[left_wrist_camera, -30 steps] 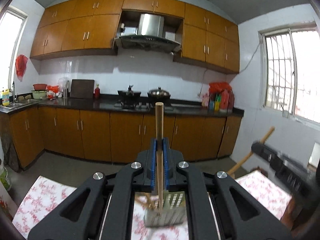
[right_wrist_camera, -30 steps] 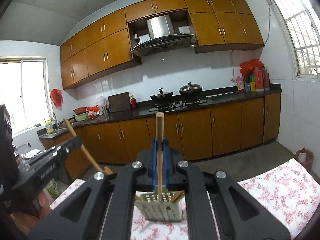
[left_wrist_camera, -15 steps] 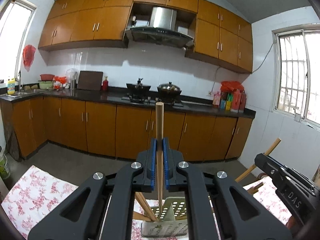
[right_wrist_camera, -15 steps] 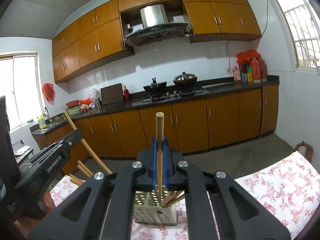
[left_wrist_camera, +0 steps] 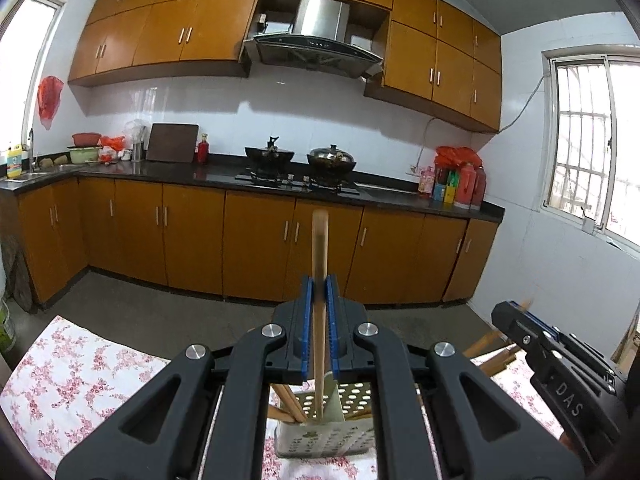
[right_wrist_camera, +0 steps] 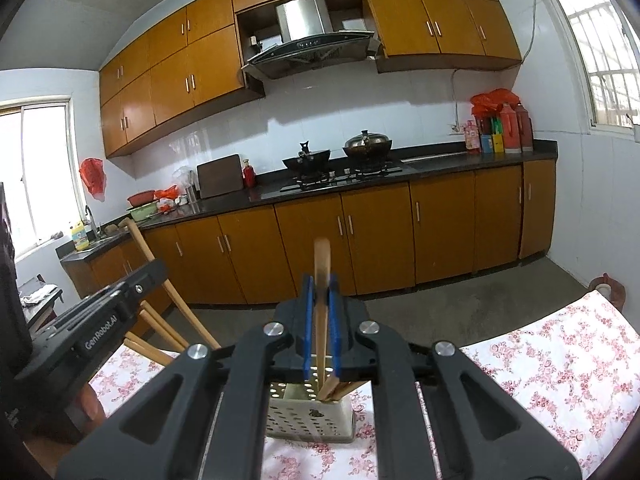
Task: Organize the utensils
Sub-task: 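Open both tools to drop the chopsticks into the green holder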
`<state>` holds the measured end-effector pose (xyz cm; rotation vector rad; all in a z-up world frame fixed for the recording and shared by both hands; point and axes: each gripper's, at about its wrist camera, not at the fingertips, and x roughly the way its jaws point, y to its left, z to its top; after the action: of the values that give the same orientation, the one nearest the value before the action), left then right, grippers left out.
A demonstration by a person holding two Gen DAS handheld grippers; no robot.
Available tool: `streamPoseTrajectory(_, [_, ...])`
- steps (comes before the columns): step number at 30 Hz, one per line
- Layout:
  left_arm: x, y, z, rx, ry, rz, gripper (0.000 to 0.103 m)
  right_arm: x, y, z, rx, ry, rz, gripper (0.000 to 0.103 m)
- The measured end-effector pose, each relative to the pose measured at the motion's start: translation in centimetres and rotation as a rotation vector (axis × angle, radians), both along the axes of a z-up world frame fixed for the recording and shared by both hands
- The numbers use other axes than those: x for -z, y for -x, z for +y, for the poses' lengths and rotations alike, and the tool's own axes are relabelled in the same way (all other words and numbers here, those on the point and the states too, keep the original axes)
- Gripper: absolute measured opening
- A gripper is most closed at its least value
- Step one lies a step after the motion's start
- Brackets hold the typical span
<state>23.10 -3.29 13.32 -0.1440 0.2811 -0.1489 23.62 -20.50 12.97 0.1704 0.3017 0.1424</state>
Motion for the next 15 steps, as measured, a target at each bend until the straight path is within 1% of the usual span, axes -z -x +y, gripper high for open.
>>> streamPoseTrajectory(1, [0.0, 0.2, 0.1, 0.000, -0.003, 0.000, 0.013, -0.2, 0.2, 0.0, 0.002, 0.003, -0.005, 0.014])
streamPoseTrajectory(2, [-0.2, 0.4, 0.2, -0.003, -0.004, -0.001, 0.023, -0.4, 0.5, 0.0, 0.006, 0.005, -0.011, 0.020])
streamPoseTrajectory(3, [-0.4, 0.8, 0.6, -0.004, 0.002, -0.004, 0.031, -0.5, 0.8, 0.0, 0.009, 0.005, -0.016, 0.024])
streamPoseTrajectory(4, [-0.6, 1.0, 0.9, -0.005, 0.009, -0.009, 0.042, -0.7, 1.3, -0.1, 0.011, 0.004, -0.023, 0.026])
streamPoseTrajectory(7, [-1.3, 2.2, 1.9, -0.007, 0.022, -0.023, 0.045, -1.2, 2.5, -0.5, 0.020, 0.003, -0.035, 0.031])
streamPoseTrajectory(9, [-1.6, 3.2, 2.5, -0.006, 0.024, -0.020, 0.046, -1.5, 3.8, -0.8, 0.026, 0.002, -0.046, 0.038])
streamPoseTrajectory(10, [-1.7, 3.8, 2.9, -0.004, 0.022, -0.018, 0.048, -1.6, 4.4, -1.0, 0.030, 0.003, -0.051, 0.040])
streamPoseTrajectory(11, [-1.7, 4.5, 3.4, -0.005, 0.017, -0.018, 0.053, -1.6, 5.1, -1.1, 0.034, 0.005, -0.056, 0.046])
streamPoseTrajectory(12, [-1.7, 5.0, 3.6, -0.005, 0.014, -0.017, 0.055, -1.6, 6.2, -1.2, 0.038, 0.009, -0.062, 0.051])
streamPoseTrajectory(13, [-1.5, 5.9, 4.2, -0.005, 0.012, -0.016, 0.060, -1.4, 7.0, -1.4, 0.041, 0.012, -0.065, 0.055])
streamPoseTrajectory(15, [-1.1, 7.3, 5.1, -0.005, 0.006, -0.008, 0.065, -0.8, 9.0, -1.3, 0.036, 0.023, -0.065, 0.069])
